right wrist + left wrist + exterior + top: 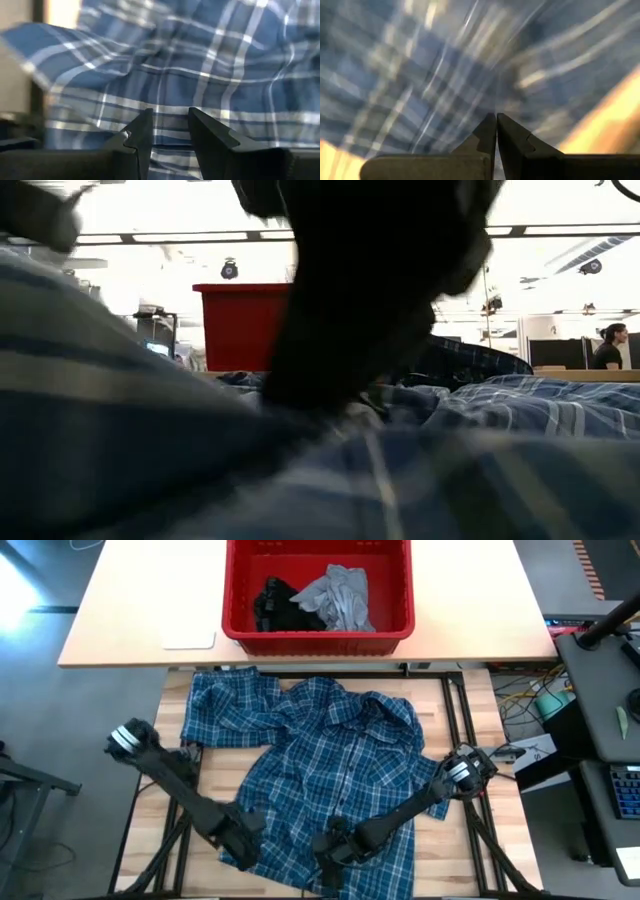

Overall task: Fold Laundry from Bin
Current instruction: Fold the blue patterned long sleeve shirt

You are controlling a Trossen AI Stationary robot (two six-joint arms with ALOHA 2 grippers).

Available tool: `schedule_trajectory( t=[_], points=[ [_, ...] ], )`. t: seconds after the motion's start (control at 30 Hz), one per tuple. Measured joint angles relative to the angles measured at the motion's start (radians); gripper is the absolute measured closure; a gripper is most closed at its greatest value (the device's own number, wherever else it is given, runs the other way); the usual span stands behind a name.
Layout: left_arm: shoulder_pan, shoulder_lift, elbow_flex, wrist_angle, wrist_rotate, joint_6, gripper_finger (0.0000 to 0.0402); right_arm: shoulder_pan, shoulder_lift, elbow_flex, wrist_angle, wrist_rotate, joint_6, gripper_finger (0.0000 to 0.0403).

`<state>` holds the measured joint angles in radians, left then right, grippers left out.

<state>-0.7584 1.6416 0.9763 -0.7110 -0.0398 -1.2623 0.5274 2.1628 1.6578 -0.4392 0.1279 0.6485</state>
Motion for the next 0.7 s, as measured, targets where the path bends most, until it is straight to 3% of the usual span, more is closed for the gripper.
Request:
schedule_trajectory(
  t=[0.17, 0.33, 0.57, 0.7],
  points=[
    [-0.036, 0.129, -0.029, 0.021, 0.152, -0.04, 0.0402, 0.0, -0.011, -0.069, 0.001, -0.04, 0.034, 0.0284],
    [-0.08, 0.107, -0.005, -0.036, 0.266, -0.004, 0.0402, 0.004, -0.017, -0.086, -0.03, -0.061, 0.035, 0.0284],
    [-0.126, -0.02, 0.046, -0.31, 0.293, -0.037, 0.0402, 0.005, -0.07, -0.094, -0.07, -0.081, -0.004, 0.0284],
    [-0.126, -0.067, 0.056, -0.212, 0.16, -0.1, 0.0402, 0.016, -0.157, -0.087, -0.004, -0.057, -0.059, 0.0284]
  ],
)
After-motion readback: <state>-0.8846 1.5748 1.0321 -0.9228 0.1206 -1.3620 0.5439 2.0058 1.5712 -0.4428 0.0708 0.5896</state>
